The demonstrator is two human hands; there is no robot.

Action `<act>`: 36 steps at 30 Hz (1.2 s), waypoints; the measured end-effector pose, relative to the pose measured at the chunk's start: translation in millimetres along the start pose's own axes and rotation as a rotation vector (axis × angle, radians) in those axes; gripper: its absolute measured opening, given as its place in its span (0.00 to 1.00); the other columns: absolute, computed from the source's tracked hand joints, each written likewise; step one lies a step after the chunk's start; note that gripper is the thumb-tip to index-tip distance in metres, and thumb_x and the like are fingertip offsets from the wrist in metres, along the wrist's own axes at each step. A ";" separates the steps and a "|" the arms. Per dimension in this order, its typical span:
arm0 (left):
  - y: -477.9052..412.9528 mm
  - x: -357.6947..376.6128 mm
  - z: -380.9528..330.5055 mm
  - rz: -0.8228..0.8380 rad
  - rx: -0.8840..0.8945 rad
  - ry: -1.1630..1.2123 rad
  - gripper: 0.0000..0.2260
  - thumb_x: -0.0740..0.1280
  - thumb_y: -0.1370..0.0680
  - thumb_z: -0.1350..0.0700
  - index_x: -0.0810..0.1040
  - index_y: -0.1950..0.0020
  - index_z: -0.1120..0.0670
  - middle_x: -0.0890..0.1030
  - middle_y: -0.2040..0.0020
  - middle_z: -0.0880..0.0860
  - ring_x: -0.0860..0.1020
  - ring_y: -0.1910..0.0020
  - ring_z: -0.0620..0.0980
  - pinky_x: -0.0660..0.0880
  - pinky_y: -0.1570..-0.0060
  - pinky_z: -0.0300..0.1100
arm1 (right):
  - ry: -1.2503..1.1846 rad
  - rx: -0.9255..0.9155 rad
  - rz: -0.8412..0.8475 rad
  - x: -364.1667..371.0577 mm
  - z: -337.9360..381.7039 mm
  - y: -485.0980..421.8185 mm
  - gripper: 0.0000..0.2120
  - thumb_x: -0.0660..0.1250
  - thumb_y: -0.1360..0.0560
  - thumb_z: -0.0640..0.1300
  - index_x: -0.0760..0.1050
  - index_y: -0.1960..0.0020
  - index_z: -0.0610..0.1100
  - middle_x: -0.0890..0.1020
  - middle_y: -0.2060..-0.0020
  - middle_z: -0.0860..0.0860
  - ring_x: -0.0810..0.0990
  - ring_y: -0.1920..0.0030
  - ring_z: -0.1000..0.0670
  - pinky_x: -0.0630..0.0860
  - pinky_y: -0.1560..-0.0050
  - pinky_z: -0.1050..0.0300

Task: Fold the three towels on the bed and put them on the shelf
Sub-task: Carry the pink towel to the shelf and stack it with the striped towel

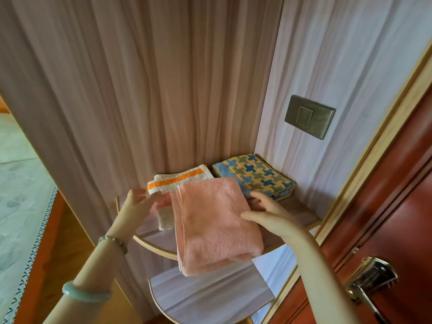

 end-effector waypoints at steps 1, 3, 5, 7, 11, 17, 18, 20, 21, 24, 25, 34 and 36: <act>-7.3 -0.7 3.2 0.027 -0.054 0.033 0.27 0.71 0.26 0.46 0.67 0.34 0.58 0.77 0.43 0.56 0.78 0.48 0.53 0.75 0.41 0.53 | -0.003 -0.036 -0.054 -3.2 5.9 0.3 0.30 0.73 0.31 0.50 0.66 0.31 0.55 0.75 0.43 0.56 0.74 0.40 0.54 0.70 0.35 0.53; -23.2 7.8 5.6 0.140 -0.105 0.079 0.27 0.74 0.28 0.46 0.70 0.38 0.60 0.81 0.48 0.56 0.81 0.50 0.52 0.77 0.44 0.48 | -0.009 -0.140 -0.160 -8.5 22.8 2.1 0.27 0.71 0.28 0.46 0.67 0.31 0.53 0.74 0.41 0.54 0.74 0.40 0.55 0.69 0.40 0.59; -37.6 17.6 2.5 0.203 -0.124 0.107 0.23 0.75 0.28 0.51 0.75 0.42 0.65 0.84 0.54 0.60 0.84 0.56 0.53 0.81 0.50 0.46 | 0.000 -0.232 -0.222 -8.7 38.1 1.2 0.22 0.70 0.27 0.44 0.72 0.34 0.51 0.75 0.42 0.56 0.74 0.41 0.56 0.68 0.45 0.64; -51.8 19.3 1.4 0.175 -0.139 0.104 0.21 0.75 0.29 0.58 0.76 0.42 0.68 0.84 0.52 0.64 0.84 0.55 0.58 0.81 0.49 0.50 | -0.005 -0.297 -0.255 -7.1 52.8 -3.7 0.17 0.69 0.27 0.41 0.76 0.38 0.49 0.79 0.44 0.56 0.76 0.43 0.57 0.70 0.47 0.67; -61.9 18.6 1.0 0.136 -0.194 0.121 0.21 0.76 0.31 0.59 0.76 0.44 0.68 0.83 0.60 0.62 0.81 0.67 0.53 0.78 0.67 0.42 | 0.014 -0.315 -0.217 -1.5 86.9 -39.7 0.12 0.67 0.27 0.38 0.81 0.45 0.43 0.82 0.52 0.51 0.80 0.50 0.55 0.74 0.48 0.64; -65.0 11.1 16.0 0.110 -0.249 0.107 0.09 0.75 0.30 0.61 0.80 0.61 0.67 0.81 0.72 0.58 0.80 0.72 0.53 0.81 0.60 0.46 | 0.341 0.033 -0.002 36.2 92.6 -123.8 0.11 0.69 0.33 0.47 0.75 0.58 0.40 0.73 0.66 0.46 0.72 0.65 0.49 0.69 0.62 0.57; -64.1 9.5 18.9 0.115 -0.259 0.102 0.10 0.75 0.29 0.59 0.80 0.64 0.65 0.80 0.75 0.56 0.79 0.74 0.51 0.81 0.60 0.46 | 0.401 0.076 0.033 41.9 89.3 -130.4 0.13 0.70 0.32 0.48 0.74 0.52 0.41 0.74 0.63 0.46 0.73 0.64 0.50 0.68 0.63 0.57; -61.0 10.4 23.1 0.155 -0.281 0.124 0.11 0.73 0.27 0.58 0.81 0.62 0.67 0.75 0.79 0.53 0.74 0.79 0.46 0.79 0.68 0.41 | 0.473 0.121 0.078 49.0 85.1 -141.4 0.23 0.70 0.31 0.47 0.72 0.39 0.40 0.78 0.52 0.45 0.76 0.58 0.49 0.72 0.60 0.55; -57.7 12.1 22.9 0.180 -0.280 0.144 0.12 0.72 0.26 0.58 0.81 0.57 0.69 0.75 0.78 0.53 0.73 0.79 0.45 0.78 0.71 0.39 | 0.486 0.132 0.088 50.8 84.2 -144.8 0.26 0.69 0.30 0.47 0.70 0.35 0.39 0.78 0.48 0.45 0.77 0.54 0.48 0.74 0.55 0.54; -54.0 14.3 20.3 0.201 -0.260 0.226 0.15 0.75 0.29 0.58 0.81 0.50 0.69 0.79 0.66 0.59 0.78 0.69 0.49 0.79 0.69 0.38 | 0.520 0.174 0.143 57.5 83.6 -152.4 0.33 0.70 0.30 0.47 0.64 0.29 0.37 0.74 0.44 0.46 0.75 0.47 0.47 0.73 0.47 0.54; -54.2 15.3 19.5 0.198 -0.264 0.252 0.15 0.76 0.30 0.59 0.82 0.49 0.68 0.80 0.61 0.61 0.81 0.64 0.52 0.81 0.66 0.40 | 0.536 0.189 0.162 59.0 84.1 -153.4 0.34 0.70 0.30 0.48 0.62 0.28 0.39 0.72 0.40 0.45 0.74 0.43 0.45 0.73 0.46 0.53; -51.1 17.7 1.2 0.173 -0.083 0.323 0.10 0.69 0.27 0.66 0.79 0.47 0.68 0.82 0.57 0.66 0.80 0.68 0.50 0.80 0.61 0.44 | 0.357 0.154 0.147 55.7 80.2 -166.0 0.40 0.78 0.47 0.50 0.73 0.37 0.39 0.79 0.43 0.44 0.79 0.46 0.42 0.77 0.44 0.49; -51.7 11.2 -8.9 0.146 0.004 0.357 0.14 0.71 0.27 0.65 0.76 0.43 0.65 0.82 0.52 0.65 0.81 0.62 0.53 0.79 0.57 0.48 | 0.222 0.092 0.107 45.6 69.5 -189.9 0.49 0.80 0.58 0.52 0.72 0.38 0.40 0.79 0.45 0.45 0.79 0.45 0.44 0.77 0.42 0.45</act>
Point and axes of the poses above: each hand's wrist, its own y-axis away from the middle knuckle, its own x-axis out of the palm, z = x × y, the point moved 7 cm from there along -y, towards the middle knuckle
